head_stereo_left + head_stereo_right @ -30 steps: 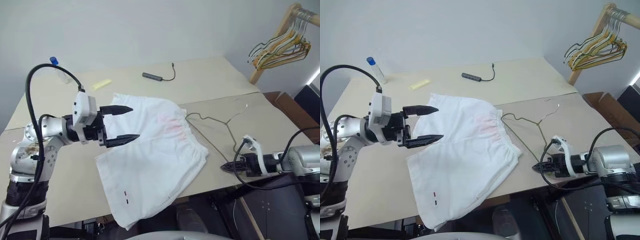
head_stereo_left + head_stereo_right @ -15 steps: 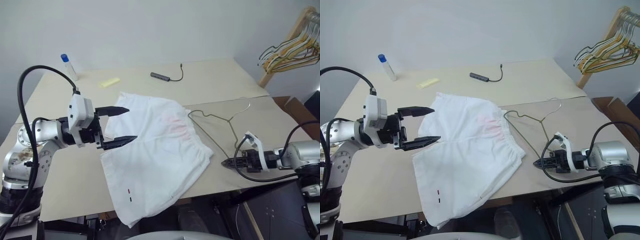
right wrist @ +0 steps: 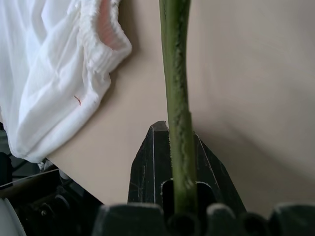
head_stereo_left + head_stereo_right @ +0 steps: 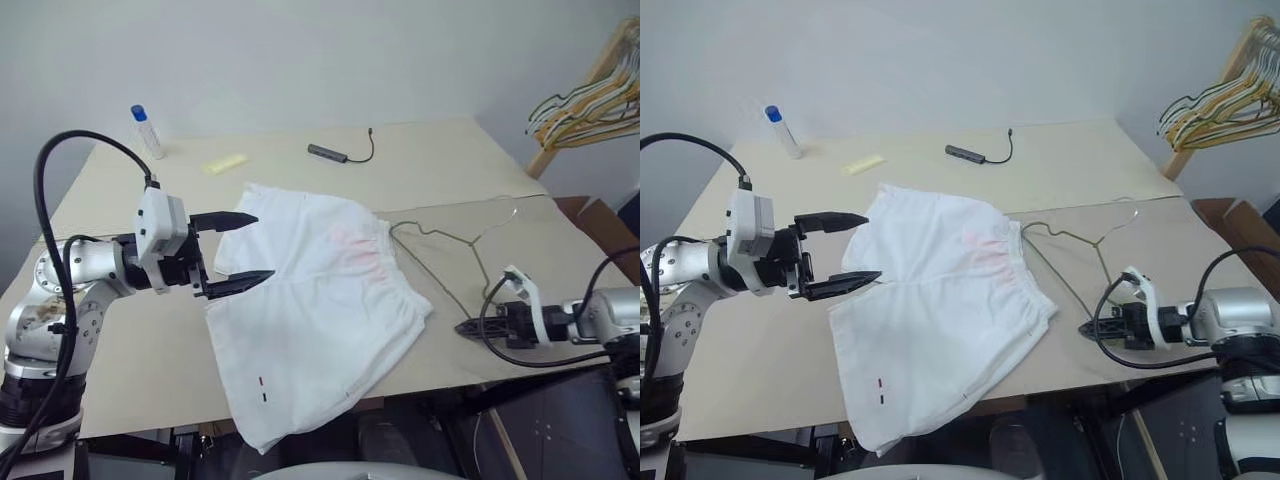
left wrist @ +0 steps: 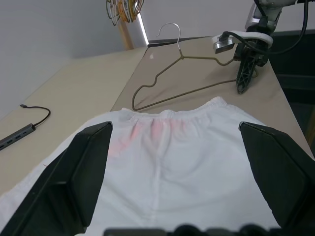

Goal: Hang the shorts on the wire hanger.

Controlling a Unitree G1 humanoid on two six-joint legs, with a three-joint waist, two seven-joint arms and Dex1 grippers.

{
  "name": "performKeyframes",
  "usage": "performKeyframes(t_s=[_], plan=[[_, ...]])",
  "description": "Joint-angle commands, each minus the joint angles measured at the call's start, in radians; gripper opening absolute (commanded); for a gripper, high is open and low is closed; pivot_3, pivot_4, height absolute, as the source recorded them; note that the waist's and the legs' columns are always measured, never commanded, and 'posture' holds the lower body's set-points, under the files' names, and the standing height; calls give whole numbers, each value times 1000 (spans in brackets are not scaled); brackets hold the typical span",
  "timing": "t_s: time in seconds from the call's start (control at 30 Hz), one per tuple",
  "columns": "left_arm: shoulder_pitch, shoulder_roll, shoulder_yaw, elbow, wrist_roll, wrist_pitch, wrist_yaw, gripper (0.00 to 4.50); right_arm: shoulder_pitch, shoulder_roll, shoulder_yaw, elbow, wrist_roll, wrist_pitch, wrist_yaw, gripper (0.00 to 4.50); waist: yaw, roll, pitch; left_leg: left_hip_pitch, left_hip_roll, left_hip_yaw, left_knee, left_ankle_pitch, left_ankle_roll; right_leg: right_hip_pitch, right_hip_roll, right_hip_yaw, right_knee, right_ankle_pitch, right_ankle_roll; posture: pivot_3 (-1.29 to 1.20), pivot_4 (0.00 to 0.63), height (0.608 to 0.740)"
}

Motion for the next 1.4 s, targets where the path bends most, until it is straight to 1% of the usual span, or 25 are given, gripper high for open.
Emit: performKeyframes(t_s=[0.03, 0.3, 0.7, 0.9, 1.03, 1.23, 1.4], plan=[[-7, 8, 22, -19, -7, -25, 5, 4477, 3, -18, -17, -55, 25, 15, 23, 0, 2, 0, 0, 0, 0, 0, 0, 0, 0, 0, 0, 0, 0, 0, 0, -49, 0, 740], [-14, 9, 14, -12, -4, -35, 5, 4477, 25, -28, 9, -110, 33, 16, 54, 0, 4, 0, 0, 0, 1, 2, 0, 0, 0, 0, 1, 1, 0, 0, 0, -52, 0, 740], [-2, 10, 16, -17, -3, -37, 7, 4477, 31, -58, 15, -117, 36, -17, 108, 0, 15, 0, 0, 1, 1, 2, 0, 0, 0, 0, 1, 1, 0, 0, 0, -48, 0, 740], [11, 13, 24, -28, 0, -40, 14, 4477, 19, -69, 76, -111, 18, -30, 167, 0, 18, 0, 0, 1, 2, 2, 0, 0, 0, 0, 1, 1, -1, 0, 0, -23, 0, 740], [26, 16, 31, -37, -3, -41, 17, 4477, -20, -48, 121, -48, -24, -71, 176, 0, 20, -1, 0, 1, 2, 3, 0, 0, 0, 0, 1, 1, -1, 0, 0, -7, 0, 740], [41, 26, 43, -47, -7, -42, 16, 4477, -192, 51, 190, 132, -106, -146, 206, 0, 20, -1, 1, 1, 2, 3, 0, 0, 0, 0, 2, 1, 0, 0, 0, 20, 0, 740], [58, 24, 52, -68, -11, -39, 32, 4477, -260, 100, 240, 222, -152, -171, 256, 0, 46, -2, 1, 0, 2, 3, 0, 0, 0, -1, 1, 1, -1, 0, -1, 37, 0, 740]])
